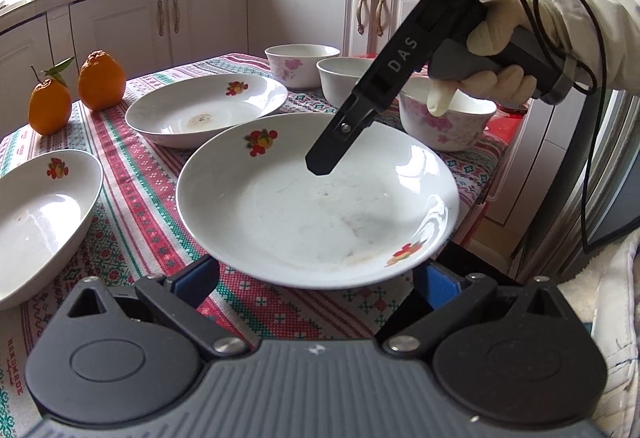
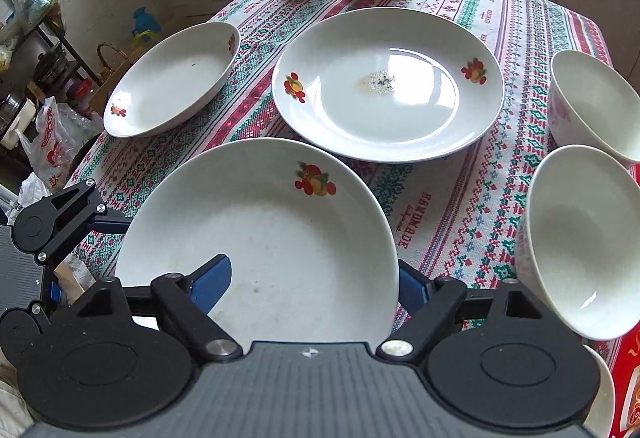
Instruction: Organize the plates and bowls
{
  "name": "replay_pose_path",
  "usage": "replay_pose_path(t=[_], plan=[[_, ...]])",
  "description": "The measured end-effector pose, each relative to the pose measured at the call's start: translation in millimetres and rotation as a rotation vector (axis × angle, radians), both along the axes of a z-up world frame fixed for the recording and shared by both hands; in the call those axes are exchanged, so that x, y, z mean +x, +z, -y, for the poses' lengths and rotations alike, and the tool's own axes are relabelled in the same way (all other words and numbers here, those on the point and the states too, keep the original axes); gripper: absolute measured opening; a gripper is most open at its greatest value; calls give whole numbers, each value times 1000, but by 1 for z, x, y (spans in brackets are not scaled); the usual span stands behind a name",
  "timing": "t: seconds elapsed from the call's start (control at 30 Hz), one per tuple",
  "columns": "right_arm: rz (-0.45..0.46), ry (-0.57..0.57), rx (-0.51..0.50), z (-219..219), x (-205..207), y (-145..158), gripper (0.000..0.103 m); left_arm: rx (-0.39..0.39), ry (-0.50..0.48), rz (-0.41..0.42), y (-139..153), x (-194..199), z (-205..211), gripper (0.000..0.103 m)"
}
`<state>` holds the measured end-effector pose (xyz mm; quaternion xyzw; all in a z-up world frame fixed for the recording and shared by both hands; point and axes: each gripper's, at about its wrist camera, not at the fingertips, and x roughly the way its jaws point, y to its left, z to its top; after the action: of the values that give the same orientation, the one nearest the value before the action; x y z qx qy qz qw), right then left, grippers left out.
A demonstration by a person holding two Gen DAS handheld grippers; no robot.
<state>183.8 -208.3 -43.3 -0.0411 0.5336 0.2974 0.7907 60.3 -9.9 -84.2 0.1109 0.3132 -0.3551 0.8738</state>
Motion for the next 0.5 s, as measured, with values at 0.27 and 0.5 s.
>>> replay_pose_path(t=[0.27, 0.5], plan=[[-11, -20, 19, -1, 2, 0, 90, -4, -12, -3, 1, 1, -3, 102], [-44, -5, 62, -9, 5, -1, 90, 4, -1, -10, 3, -2, -15, 102]])
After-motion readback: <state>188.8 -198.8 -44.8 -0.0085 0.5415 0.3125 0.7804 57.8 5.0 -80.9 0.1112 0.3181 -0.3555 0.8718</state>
